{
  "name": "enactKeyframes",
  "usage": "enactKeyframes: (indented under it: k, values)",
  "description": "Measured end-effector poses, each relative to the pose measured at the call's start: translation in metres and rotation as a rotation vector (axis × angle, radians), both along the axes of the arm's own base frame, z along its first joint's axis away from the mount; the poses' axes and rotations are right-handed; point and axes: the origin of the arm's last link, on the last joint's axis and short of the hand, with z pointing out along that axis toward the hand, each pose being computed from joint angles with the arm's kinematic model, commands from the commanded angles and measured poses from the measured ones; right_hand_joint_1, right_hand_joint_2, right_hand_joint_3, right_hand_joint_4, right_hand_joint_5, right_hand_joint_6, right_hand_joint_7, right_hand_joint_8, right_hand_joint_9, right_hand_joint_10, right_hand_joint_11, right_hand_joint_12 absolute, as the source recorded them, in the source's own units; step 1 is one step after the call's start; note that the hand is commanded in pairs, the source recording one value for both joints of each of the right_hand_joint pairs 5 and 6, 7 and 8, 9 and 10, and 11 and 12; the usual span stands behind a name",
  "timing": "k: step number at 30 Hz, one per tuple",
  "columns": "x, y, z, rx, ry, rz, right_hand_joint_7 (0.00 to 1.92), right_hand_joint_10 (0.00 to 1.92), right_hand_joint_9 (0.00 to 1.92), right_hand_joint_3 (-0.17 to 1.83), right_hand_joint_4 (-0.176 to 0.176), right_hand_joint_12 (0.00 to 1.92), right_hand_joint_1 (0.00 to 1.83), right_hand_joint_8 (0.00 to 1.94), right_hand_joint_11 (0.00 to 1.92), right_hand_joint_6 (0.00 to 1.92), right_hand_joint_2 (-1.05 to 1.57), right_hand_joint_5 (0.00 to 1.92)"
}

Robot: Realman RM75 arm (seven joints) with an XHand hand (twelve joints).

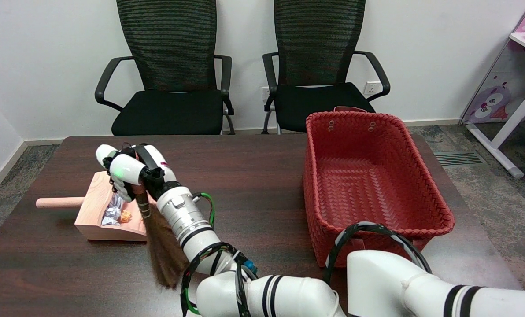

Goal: Sweep the paper ball into the dustpan.

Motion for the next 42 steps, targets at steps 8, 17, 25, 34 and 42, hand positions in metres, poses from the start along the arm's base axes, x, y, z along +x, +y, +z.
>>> enactKeyframes:
  k: [8, 17, 25, 34, 42]
  values:
    - [-0.005, -0.008, -0.007, 0.065, -0.153, -0.102, 1.92, 1.92, 1.92, 1.13, 0.011, 1.92, 0.71, 1.92, 1.92, 1.92, 1.14, 1.92]
    - [-0.009, -0.024, -0.003, 0.075, -0.277, -0.203, 1.92, 1.92, 1.92, 1.14, 0.005, 1.82, 0.73, 1.92, 1.82, 1.92, 1.08, 1.92]
    - [-0.005, -0.037, 0.010, 0.053, -0.367, -0.218, 1.92, 1.92, 1.92, 1.14, 0.005, 1.82, 0.74, 1.92, 1.82, 1.92, 1.07, 1.92]
    - [0.002, -0.042, 0.023, 0.036, -0.476, -0.193, 1.92, 1.92, 1.92, 1.13, 0.005, 1.81, 0.74, 1.92, 1.81, 1.92, 1.07, 1.92]
    - [0.011, -0.043, 0.027, 0.038, -0.556, -0.161, 1.92, 1.92, 1.92, 1.12, 0.003, 1.82, 0.74, 1.92, 1.82, 1.92, 1.07, 1.92]
